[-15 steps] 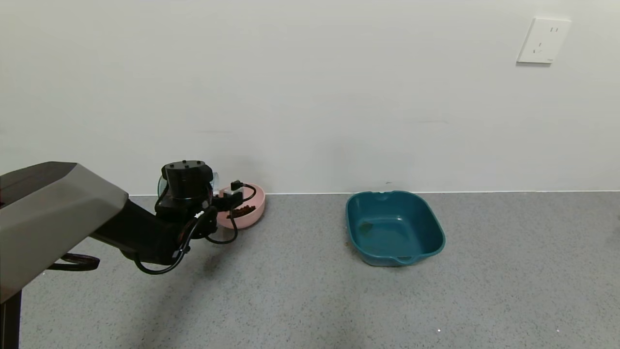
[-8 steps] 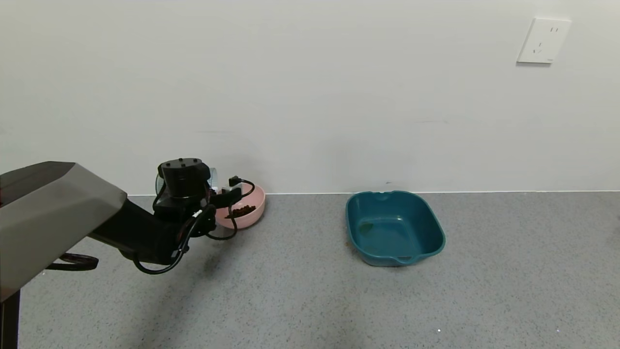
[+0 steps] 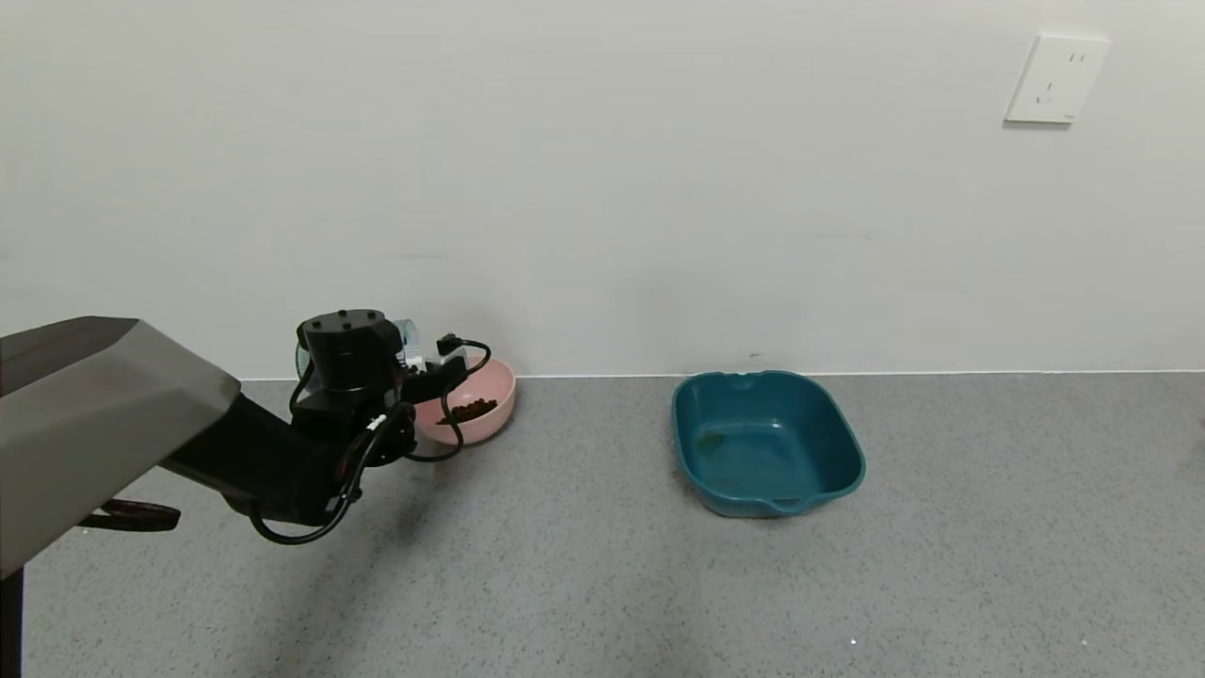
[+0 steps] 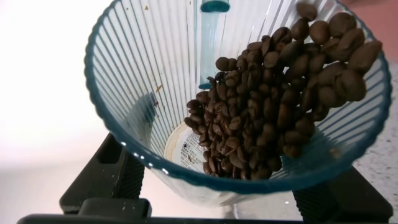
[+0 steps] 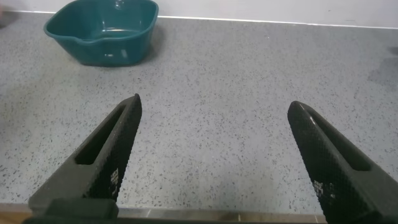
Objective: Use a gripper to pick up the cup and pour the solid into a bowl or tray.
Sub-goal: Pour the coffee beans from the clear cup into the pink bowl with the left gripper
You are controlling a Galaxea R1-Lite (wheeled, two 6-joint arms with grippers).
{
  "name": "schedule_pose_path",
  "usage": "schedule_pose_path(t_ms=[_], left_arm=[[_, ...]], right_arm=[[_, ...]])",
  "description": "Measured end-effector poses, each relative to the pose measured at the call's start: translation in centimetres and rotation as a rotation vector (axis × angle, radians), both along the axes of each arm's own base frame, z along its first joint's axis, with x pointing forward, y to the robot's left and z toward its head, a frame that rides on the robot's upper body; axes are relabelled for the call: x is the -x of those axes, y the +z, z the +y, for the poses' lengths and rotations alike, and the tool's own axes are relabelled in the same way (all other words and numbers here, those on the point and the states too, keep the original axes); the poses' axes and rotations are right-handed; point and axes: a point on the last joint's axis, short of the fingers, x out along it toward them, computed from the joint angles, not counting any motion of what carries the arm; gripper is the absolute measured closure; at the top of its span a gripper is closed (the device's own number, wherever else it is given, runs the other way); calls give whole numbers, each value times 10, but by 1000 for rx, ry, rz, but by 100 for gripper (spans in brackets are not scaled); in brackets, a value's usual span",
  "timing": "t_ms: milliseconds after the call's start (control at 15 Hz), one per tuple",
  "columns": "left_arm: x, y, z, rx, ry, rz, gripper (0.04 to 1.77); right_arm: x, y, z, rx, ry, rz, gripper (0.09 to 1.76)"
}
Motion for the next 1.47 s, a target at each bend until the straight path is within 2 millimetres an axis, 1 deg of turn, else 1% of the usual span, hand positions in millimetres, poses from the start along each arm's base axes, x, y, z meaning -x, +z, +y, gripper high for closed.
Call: schedule_pose_path(t_ms=[267, 600, 933, 1133, 1467], left_arm=[[5, 7, 1, 79, 6, -57, 50], [17, 17, 1, 137, 7, -102, 50], [26, 34, 3, 278, 14, -228, 50], [33, 45, 8, 351, 29, -276, 50], [57, 61, 8, 556, 2, -242, 50]], right_arm=[[0, 0, 0, 0, 0, 0, 14], [0, 0, 0, 0, 0, 0, 14], [0, 0, 0, 0, 0, 0, 14], [0, 0, 0, 0, 0, 0, 14], [0, 0, 0, 0, 0, 0, 14]])
